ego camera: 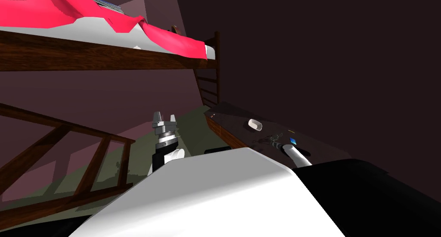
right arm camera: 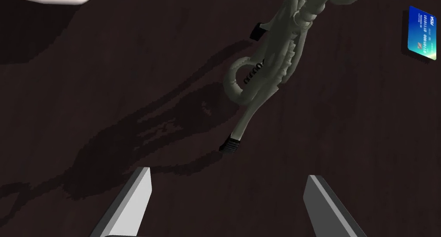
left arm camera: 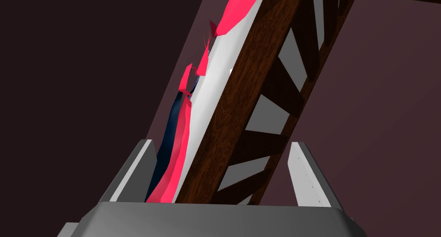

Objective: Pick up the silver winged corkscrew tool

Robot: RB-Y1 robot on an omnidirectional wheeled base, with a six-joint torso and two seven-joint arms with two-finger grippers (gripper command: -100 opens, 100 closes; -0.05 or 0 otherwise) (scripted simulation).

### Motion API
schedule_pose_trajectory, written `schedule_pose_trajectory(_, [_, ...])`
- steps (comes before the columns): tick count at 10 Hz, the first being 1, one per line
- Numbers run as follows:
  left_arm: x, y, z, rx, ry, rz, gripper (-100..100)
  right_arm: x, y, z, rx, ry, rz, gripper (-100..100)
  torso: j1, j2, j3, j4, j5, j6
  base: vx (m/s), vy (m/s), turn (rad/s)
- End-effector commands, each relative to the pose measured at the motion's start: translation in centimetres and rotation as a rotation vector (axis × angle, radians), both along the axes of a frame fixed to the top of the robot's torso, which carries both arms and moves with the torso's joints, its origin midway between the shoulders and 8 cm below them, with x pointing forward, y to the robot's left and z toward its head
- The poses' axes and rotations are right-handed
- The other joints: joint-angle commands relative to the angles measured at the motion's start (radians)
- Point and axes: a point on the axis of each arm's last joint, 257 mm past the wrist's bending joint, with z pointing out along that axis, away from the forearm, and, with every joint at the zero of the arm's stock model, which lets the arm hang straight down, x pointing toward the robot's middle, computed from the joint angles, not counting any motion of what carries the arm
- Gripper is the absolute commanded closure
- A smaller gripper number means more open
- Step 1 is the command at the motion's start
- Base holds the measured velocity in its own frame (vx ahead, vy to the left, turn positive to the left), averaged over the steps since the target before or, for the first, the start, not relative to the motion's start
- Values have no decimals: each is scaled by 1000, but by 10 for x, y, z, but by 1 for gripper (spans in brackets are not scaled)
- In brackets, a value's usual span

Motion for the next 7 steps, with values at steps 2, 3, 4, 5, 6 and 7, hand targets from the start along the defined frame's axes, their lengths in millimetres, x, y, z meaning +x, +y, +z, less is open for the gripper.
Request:
schedule_pose_trajectory(2, [0,0,0,0,0,0,0,-8,-12,5,29,-22,-68,-100,1,0,0,0,0,0,-5,-10,69])
schedule_pose_trajectory(3, [0,0,0,0,0,0,0,-13,-12,2,33,-14,-76,-100,1,0,0,0,0,-1,-5,-22,116])
schedule_pose_trajectory(4, [0,0,0,0,0,0,0,-18,-21,7,51,-35,-125,-100,0,0,0,0,0,0,-9,-27,192])
schedule_pose_trajectory(5, [0,0,0,0,0,0,0,-21,-21,5,54,-29,-130,-100,0,0,0,0,0,-1,-7,-29,80])
schedule_pose_trajectory(6, [0,0,0,0,0,0,0,-25,-29,11,69,-50,-175,-100,0,0,0,0,0,0,-13,-30,123])
schedule_pose_trajectory(7, [0,0,0,0,0,0,0,-29,-29,9,71,-45,-180,-100,-1,1,0,0,0,0,-9,-28,85])
